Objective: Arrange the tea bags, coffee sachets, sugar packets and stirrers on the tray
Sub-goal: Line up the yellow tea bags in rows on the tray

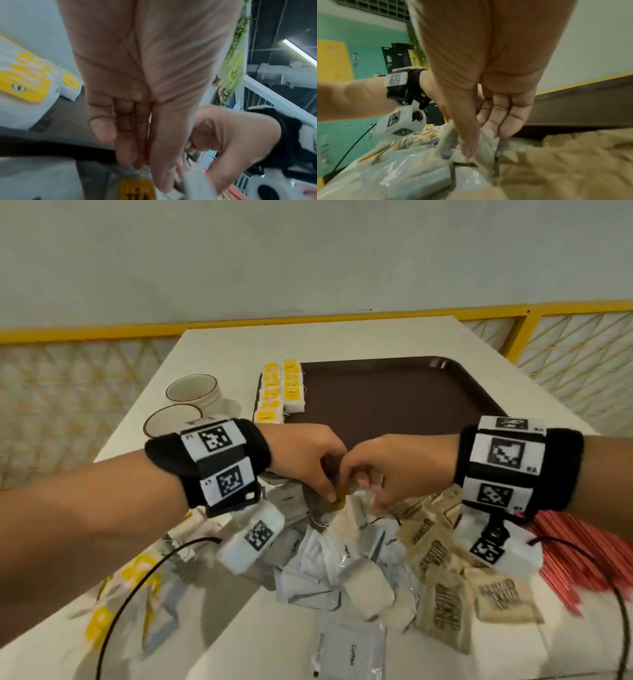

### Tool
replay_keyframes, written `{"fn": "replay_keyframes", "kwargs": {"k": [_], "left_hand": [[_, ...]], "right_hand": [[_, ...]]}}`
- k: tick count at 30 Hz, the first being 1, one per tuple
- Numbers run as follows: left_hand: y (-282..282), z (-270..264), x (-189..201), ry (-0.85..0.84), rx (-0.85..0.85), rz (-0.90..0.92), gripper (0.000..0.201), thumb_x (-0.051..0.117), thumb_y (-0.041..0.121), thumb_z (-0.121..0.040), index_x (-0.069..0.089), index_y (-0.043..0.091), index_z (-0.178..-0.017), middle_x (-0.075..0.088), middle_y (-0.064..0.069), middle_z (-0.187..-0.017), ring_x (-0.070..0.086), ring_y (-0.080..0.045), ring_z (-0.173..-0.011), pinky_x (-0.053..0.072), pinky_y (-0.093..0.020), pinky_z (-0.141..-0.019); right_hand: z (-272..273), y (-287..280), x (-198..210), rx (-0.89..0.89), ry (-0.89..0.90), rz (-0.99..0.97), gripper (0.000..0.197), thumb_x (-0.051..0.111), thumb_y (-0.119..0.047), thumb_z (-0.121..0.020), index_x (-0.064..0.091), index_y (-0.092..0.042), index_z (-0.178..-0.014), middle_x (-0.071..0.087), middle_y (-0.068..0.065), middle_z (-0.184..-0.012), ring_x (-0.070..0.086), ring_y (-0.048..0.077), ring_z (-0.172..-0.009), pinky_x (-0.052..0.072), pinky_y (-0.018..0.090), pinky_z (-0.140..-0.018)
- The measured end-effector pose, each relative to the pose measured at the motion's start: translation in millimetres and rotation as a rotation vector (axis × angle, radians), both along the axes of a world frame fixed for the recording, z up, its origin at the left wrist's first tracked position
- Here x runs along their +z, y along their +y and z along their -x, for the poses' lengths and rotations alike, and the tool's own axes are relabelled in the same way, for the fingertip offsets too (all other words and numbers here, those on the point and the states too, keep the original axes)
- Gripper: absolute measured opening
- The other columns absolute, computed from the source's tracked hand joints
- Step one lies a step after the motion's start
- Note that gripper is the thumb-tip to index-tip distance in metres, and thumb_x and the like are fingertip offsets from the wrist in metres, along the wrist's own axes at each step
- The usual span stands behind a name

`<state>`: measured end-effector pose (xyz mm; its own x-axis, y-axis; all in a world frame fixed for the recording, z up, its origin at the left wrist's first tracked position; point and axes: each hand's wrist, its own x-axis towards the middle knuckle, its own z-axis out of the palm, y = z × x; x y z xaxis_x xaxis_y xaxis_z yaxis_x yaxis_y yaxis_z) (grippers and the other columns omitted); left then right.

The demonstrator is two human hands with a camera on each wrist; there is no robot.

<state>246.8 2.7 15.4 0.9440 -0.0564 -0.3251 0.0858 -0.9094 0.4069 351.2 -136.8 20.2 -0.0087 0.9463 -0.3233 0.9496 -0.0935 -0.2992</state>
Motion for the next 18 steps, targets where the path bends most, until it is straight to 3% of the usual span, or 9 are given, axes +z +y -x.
{"fn": "replay_keyframes", "kwargs": {"k": [3,6,10,12,15,18], "left_hand": [[-5.9,0.4,-3.7,0.011,-0.022,-0.078,0.028,0.077,0.028,-0.076,0.066,0.014,-0.098,0.061,0.009,-0.078,0.054,-0.004,-0.066,0.044,-0.018,-0.062],[-13.2,-0.1,-7.1,0.030,-0.067,-0.237,0.027,0.075,0.032,-0.077,0.066,0.017,-0.098,0.051,0.013,-0.068,0.049,-0.005,-0.060,0.041,-0.022,-0.061],[-18.4,-1.5,-7.9,0.065,-0.064,-0.290,0.017,0.073,0.032,-0.077,0.063,0.022,-0.086,0.053,0.014,-0.066,0.049,-0.001,-0.058,0.043,-0.020,-0.059],[-19.9,-2.2,-9.3,0.079,-0.076,-0.299,0.017,0.071,0.031,-0.079,0.066,0.018,-0.090,0.055,0.014,-0.070,0.050,-0.002,-0.061,0.045,-0.021,-0.065],[-20.2,-0.9,-14.8,0.079,-0.053,-0.287,0.026,0.070,0.030,-0.081,0.066,0.012,-0.099,0.064,0.003,-0.091,0.057,-0.011,-0.076,0.050,-0.027,-0.073],[-17.9,1.3,-13.2,0.086,-0.042,-0.230,0.025,0.070,0.028,-0.081,0.067,0.014,-0.102,0.067,0.001,-0.095,0.061,-0.013,-0.080,0.051,-0.027,-0.075]], "right_hand": [[-2.3,-6.6,-4.3,-0.048,0.056,-0.028,0.040,0.076,-0.018,-0.076,0.061,-0.029,-0.110,0.056,-0.017,-0.090,0.053,-0.002,-0.074,0.048,0.019,-0.075],[-7.2,-10.1,-5.8,-0.043,0.032,-0.042,0.030,0.074,-0.022,-0.079,0.063,-0.030,-0.105,0.055,-0.021,-0.084,0.053,-0.005,-0.074,0.047,0.017,-0.075],[-16.0,-13.5,6.6,-0.083,0.251,-0.064,0.018,0.064,-0.010,-0.086,0.067,-0.022,-0.098,0.067,-0.006,-0.094,0.066,0.003,-0.073,0.056,0.024,-0.071],[-17.0,-15.9,13.5,-0.132,0.430,-0.025,0.019,0.064,-0.003,-0.086,0.067,-0.017,-0.099,0.069,0.002,-0.097,0.071,0.014,-0.074,0.060,0.032,-0.069],[-13.0,-17.1,18.3,-0.084,0.495,0.009,0.020,0.072,-0.007,-0.082,0.068,-0.013,-0.101,0.072,0.004,-0.094,0.071,0.025,-0.083,0.059,0.037,-0.074],[-5.8,-16.0,18.3,0.001,0.482,0.139,0.029,0.074,-0.012,-0.080,0.069,-0.016,-0.109,0.072,0.000,-0.093,0.069,0.016,-0.084,0.057,0.032,-0.079]]}}
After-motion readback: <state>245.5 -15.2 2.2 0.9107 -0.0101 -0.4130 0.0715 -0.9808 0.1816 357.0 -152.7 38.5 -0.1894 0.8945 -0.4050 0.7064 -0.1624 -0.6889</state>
